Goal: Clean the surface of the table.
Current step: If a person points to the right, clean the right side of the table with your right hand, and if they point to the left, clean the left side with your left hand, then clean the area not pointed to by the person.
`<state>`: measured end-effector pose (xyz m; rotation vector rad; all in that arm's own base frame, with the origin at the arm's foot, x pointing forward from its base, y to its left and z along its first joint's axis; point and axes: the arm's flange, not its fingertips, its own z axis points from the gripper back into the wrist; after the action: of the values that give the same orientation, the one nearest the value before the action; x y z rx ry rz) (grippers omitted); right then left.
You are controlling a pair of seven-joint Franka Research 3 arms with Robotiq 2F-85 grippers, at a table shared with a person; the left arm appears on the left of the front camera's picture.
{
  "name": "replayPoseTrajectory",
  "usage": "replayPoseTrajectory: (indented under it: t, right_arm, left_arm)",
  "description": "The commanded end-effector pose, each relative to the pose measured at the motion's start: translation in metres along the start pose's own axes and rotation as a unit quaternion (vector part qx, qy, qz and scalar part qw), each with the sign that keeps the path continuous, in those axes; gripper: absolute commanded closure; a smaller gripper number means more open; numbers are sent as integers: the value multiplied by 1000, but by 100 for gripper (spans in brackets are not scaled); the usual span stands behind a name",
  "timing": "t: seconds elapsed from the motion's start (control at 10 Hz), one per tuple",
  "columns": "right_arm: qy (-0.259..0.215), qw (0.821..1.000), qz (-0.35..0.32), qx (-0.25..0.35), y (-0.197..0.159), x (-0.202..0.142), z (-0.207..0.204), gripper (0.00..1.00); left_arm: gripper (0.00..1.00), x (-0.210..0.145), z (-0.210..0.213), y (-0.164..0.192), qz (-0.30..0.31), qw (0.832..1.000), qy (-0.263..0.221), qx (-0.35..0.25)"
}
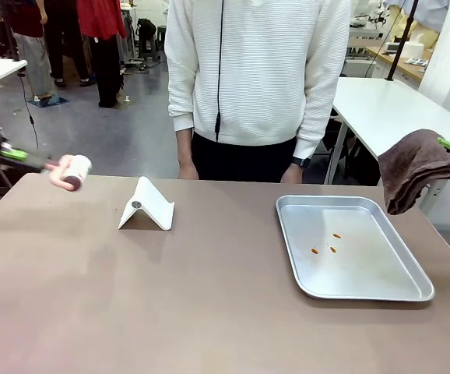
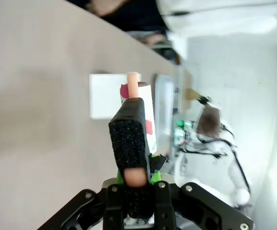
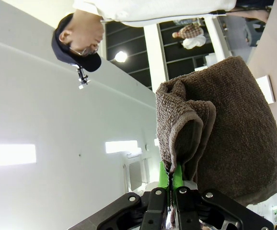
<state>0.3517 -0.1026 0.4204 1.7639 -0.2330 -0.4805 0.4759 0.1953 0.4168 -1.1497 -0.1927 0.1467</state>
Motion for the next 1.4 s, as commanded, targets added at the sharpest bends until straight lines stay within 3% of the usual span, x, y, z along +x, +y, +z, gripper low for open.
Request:
replayPoseTrajectory:
  t: [0.0, 0.3, 0.6, 0.7, 0.8, 1.3]
  right_arm:
    - [5, 1000, 6, 7, 2, -1, 1, 100]
    - [5, 1000, 6, 7, 2, -1, 1, 100]
    - [5, 1000, 6, 7, 2, -1, 1, 100]
    - [5, 1000, 6, 7, 2, -1, 1, 100]
    - [5, 1000, 6, 7, 2, -1, 1, 100]
    - [5, 1000, 6, 7, 2, -1, 1, 100]
  left_arm:
    - [79, -32, 44, -8, -34, 998, 30, -42]
    - [79, -86, 127, 5, -33, 995, 24, -89]
    - [79, -133, 176, 30, -83, 977, -122, -155]
    - [79, -129, 171, 34, -75, 981, -115, -140]
    - [79, -136, 180, 25, -50, 988, -74, -125]
    - [79, -136, 180, 25, -50, 988, -74, -125]
